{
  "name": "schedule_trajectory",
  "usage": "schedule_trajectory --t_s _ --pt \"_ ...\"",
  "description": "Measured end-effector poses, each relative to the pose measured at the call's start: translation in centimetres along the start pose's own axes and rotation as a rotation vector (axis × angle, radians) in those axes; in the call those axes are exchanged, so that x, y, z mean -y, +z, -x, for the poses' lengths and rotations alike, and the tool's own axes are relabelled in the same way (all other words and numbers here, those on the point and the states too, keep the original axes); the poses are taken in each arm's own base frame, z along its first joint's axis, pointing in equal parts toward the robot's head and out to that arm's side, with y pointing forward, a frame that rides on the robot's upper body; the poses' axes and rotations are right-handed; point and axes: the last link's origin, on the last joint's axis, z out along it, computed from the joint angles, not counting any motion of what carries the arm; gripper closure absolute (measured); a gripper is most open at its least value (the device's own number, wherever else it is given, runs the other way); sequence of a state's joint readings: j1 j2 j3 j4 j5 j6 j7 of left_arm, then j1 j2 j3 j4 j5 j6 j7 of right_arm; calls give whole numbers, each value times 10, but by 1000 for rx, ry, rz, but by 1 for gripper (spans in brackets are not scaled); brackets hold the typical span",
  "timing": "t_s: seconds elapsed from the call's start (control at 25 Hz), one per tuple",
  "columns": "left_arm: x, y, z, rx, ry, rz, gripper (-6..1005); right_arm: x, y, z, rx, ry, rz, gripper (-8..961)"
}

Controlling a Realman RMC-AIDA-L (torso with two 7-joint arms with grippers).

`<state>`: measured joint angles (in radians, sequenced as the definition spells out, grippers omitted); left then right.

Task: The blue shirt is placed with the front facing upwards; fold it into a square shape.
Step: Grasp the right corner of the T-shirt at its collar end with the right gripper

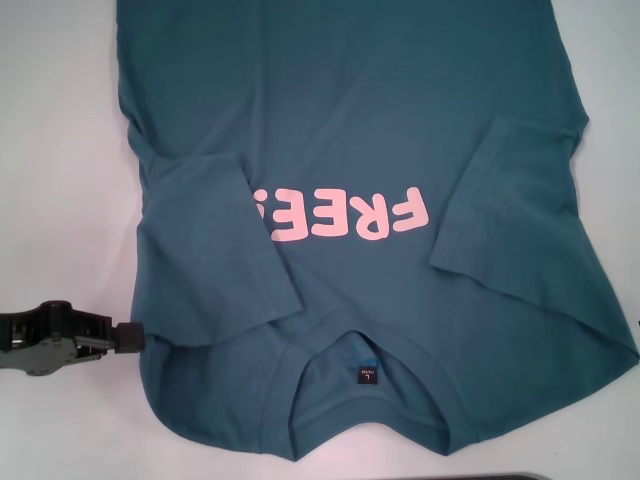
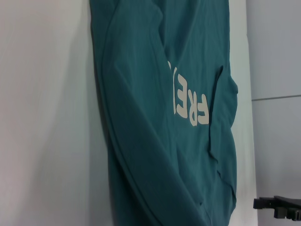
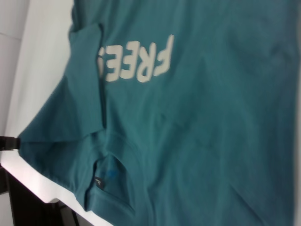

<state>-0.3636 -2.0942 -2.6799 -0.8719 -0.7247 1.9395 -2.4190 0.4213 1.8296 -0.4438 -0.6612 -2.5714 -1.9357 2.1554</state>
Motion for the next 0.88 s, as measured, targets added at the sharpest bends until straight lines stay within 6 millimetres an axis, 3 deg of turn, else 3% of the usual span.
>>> schedule_trajectory --t_s 0.88 --pt "1 2 -4 -7 -10 -2 983 14 9 -6 -37 50 -92 295"
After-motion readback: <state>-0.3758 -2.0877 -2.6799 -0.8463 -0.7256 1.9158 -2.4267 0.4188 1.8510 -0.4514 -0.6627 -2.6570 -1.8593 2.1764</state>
